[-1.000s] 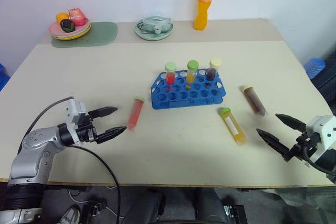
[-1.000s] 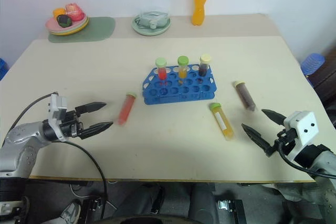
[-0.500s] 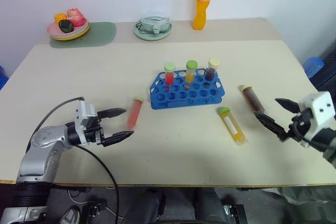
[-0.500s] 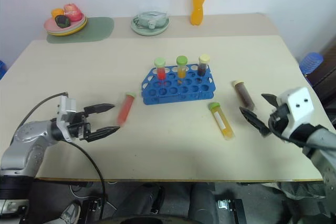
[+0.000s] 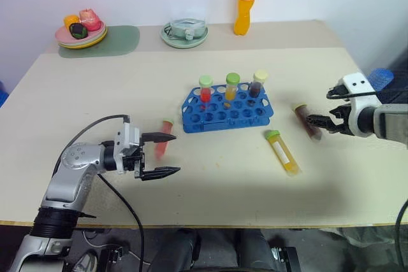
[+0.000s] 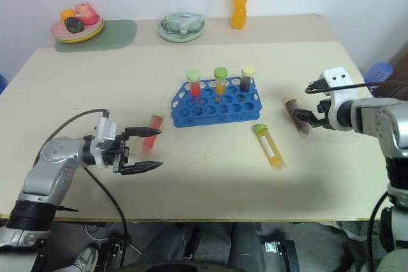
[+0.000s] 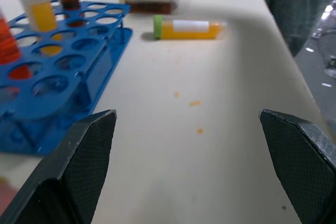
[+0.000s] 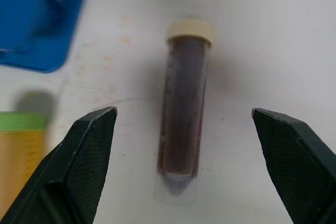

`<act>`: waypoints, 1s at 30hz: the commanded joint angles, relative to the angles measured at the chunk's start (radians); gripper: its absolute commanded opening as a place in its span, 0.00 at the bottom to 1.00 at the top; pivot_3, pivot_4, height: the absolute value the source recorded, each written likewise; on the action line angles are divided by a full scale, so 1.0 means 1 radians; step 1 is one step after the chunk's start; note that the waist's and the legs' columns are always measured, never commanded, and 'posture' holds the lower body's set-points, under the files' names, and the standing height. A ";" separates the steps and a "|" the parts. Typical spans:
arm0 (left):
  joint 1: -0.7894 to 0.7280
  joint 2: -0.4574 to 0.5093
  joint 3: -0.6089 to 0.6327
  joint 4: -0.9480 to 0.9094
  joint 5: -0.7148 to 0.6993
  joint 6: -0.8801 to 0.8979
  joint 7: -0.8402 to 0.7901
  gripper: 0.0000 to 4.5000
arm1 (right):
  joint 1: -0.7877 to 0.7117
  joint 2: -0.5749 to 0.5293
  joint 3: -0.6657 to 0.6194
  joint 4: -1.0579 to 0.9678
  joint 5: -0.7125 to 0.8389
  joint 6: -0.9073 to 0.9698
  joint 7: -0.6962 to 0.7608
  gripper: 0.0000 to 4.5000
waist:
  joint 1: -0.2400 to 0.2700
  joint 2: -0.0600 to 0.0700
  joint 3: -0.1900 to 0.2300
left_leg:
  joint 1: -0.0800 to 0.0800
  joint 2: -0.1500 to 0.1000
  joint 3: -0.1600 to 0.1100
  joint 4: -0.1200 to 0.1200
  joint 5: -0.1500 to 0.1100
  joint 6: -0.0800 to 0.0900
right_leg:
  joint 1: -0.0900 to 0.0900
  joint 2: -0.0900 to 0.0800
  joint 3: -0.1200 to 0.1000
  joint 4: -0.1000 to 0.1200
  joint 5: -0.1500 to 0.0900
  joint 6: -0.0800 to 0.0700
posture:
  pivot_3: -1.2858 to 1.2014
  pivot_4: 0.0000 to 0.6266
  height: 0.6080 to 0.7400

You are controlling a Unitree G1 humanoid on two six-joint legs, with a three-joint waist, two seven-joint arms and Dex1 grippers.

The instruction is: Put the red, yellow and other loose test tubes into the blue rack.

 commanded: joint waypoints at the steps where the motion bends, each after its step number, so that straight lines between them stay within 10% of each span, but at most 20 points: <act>1: -0.017 -0.012 -0.012 -0.018 -0.005 -0.008 -0.003 0.99 | -0.103 0.011 0.064 0.111 -0.056 -0.015 0.048 0.94 | 0.000 0.000 0.000 | 0.000 0.000 0.000 0.000 0.000 0.000 | 0.000 0.000 0.000 0.000 0.000 0.000 | 0.52 0.24 1.00; 24: 0.019 -0.069 -0.026 -0.035 0.047 -0.024 0.113 0.99 | -0.406 0.194 0.341 0.671 -0.398 -0.199 0.265 0.94 | -0.003 0.000 0.000 | -0.001 0.000 0.002 0.000 0.000 0.000 | -0.003 0.001 0.002 0.002 0.000 0.000 | 0.52 0.24 1.00; 30: 0.030 -0.072 -0.026 -0.043 0.046 -0.024 0.122 1.00 | -0.415 0.210 0.362 0.721 -0.467 -0.265 0.315 0.41 | -0.003 0.000 0.000 | 0.000 0.000 0.002 0.001 0.000 0.000 | -0.002 0.001 0.002 0.002 0.001 0.000 | 0.52 0.24 1.00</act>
